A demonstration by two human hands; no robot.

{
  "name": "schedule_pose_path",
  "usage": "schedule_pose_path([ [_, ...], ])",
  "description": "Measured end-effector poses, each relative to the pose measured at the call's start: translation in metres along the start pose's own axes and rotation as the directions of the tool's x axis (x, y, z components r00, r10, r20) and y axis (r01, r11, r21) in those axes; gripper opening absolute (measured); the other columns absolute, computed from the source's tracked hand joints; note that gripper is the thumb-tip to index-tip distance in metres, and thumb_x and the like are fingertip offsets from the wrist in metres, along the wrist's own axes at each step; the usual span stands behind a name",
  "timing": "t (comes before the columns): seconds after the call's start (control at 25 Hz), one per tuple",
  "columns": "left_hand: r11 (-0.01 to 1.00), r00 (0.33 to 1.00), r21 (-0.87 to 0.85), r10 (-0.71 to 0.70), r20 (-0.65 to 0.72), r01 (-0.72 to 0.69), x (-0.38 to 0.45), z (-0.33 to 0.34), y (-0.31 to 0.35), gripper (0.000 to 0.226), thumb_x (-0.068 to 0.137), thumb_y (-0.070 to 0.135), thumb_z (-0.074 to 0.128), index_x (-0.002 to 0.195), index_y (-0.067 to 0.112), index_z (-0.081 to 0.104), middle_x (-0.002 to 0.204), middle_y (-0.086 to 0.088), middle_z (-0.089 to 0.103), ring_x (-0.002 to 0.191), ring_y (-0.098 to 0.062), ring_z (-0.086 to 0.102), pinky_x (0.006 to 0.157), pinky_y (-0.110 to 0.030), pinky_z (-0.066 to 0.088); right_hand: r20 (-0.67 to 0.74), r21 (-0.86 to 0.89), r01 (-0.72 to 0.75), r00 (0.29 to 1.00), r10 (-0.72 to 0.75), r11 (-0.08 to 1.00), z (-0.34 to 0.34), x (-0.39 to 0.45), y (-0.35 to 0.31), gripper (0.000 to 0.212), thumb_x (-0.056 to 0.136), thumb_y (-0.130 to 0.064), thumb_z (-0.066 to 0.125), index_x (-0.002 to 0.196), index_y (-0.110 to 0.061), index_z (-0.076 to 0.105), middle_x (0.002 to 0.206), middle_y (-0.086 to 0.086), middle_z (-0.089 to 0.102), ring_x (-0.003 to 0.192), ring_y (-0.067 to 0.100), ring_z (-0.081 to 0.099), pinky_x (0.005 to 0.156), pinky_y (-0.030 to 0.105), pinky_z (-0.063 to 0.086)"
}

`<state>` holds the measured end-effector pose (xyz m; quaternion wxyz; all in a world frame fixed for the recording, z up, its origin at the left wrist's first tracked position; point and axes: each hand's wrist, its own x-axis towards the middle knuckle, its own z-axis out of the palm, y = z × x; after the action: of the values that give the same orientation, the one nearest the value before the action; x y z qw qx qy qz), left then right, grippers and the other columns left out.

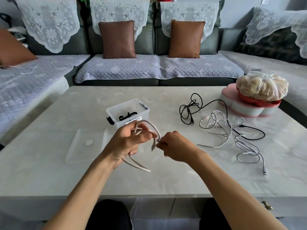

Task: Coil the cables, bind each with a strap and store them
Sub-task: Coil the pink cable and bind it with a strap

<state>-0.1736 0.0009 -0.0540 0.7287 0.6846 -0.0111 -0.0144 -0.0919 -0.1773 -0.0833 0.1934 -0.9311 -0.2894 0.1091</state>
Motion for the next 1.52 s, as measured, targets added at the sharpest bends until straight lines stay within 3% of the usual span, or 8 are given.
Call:
schedule_pose_path([
  [0.36,0.963,0.93,-0.27,-0.108,-0.351,0.01,0.015,0.002,0.006,0.026,0.079,0.034,0.072,0.081,0.018,0.051,0.102,0.0,0.076,0.03,-0.006,0.021,0.04,-0.018,0.026,-0.023,-0.3,0.028,0.999,-0.036,0.953,-0.001,0.002,-0.012,0.027,0.102,-0.03,0.045,0.106,-0.011,0.063,0.103,0.012,0.059,0.096,0.035,0.059,0.068,0.032,0.035],
  [0.52,0.939,0.837,-0.343,-0.169,-0.521,-0.023,0.025,-0.008,-0.006,0.036,0.085,0.024,0.072,0.066,0.02,0.042,0.06,0.006,0.052,0.032,-0.007,0.021,0.043,-0.022,0.022,-0.04,-0.256,0.036,0.998,-0.048,0.966,0.002,0.001,-0.012,0.03,0.102,-0.035,0.044,0.113,-0.019,0.065,0.107,0.011,0.061,0.1,0.035,0.058,0.07,0.03,0.035],
  [0.6,0.984,0.797,-0.166,-0.149,-0.585,0.062,0.025,-0.009,-0.012,0.036,0.081,0.023,0.077,0.069,0.022,0.043,0.056,0.004,0.039,0.035,-0.008,0.023,0.042,-0.022,0.018,-0.09,-0.165,0.017,0.995,-0.032,0.986,0.003,0.003,-0.008,0.029,0.101,-0.038,0.045,0.109,-0.022,0.068,0.102,0.01,0.063,0.095,0.034,0.059,0.068,0.029,0.035],
  [0.72,0.93,0.943,0.337,-0.028,-0.332,0.146,0.017,-0.01,-0.021,0.026,0.074,0.04,0.083,0.09,0.028,0.067,0.065,0.017,0.063,0.05,-0.003,0.05,0.048,-0.016,0.038,-0.151,-0.048,0.042,0.987,-0.049,0.998,0.002,0.002,-0.003,0.031,0.099,-0.037,0.049,0.09,-0.014,0.069,0.079,0.007,0.062,0.081,0.033,0.058,0.06,0.032,0.039],
  [0.92,0.47,0.984,0.871,0.033,-0.177,0.141,0.02,-0.006,-0.039,0.023,0.08,0.051,0.065,0.08,0.03,0.075,0.06,0.004,0.058,0.057,-0.013,0.049,0.054,-0.028,0.035,-0.179,0.148,0.136,0.978,-0.109,0.98,-0.002,-0.006,0.001,0.023,0.093,-0.033,0.06,0.078,-0.017,0.067,0.067,0.002,0.068,0.061,0.018,0.058,0.062,0.037,0.052],
  [1.16,0.981,0.828,0.067,-0.115,-0.549,0.181,0.015,-0.004,-0.025,0.029,0.072,0.021,0.057,0.044,0.015,0.057,0.067,-0.004,0.06,0.066,-0.014,0.053,0.06,-0.027,0.035,-0.153,0.156,-0.002,0.988,0.026,0.988,0.005,-0.021,0.044,0.03,0.098,-0.033,0.052,0.082,-0.01,0.065,0.069,0.008,0.067,0.073,0.028,0.06,0.068,0.042,0.053],
  [1.32,0.698,0.962,-0.716,-0.186,-0.202,-0.015,0.011,0.027,-0.015,0.032,0.084,0.014,0.043,0.052,0.014,0.049,0.085,-0.012,0.072,0.084,-0.025,0.071,0.086,-0.039,0.052,-0.086,0.179,0.092,0.993,-0.078,0.979,0.016,-0.018,0.022,0.035,0.098,-0.034,0.051,0.073,-0.01,0.06,0.071,0.006,0.069,0.073,0.025,0.06,0.067,0.038,0.052],
  [1.52,0.993,0.906,-0.116,-0.071,-0.417,0.024,0.023,0.011,-0.019,0.022,0.081,0.035,0.064,0.079,0.019,0.048,0.062,-0.003,0.049,0.035,-0.01,0.031,0.039,-0.018,0.024,-0.151,0.286,-0.119,0.974,0.167,0.951,0.011,-0.02,0.046,0.027,0.089,-0.036,0.065,0.068,-0.018,0.063,0.062,-0.001,0.061,0.065,0.019,0.055,0.056,0.027,0.043],
])
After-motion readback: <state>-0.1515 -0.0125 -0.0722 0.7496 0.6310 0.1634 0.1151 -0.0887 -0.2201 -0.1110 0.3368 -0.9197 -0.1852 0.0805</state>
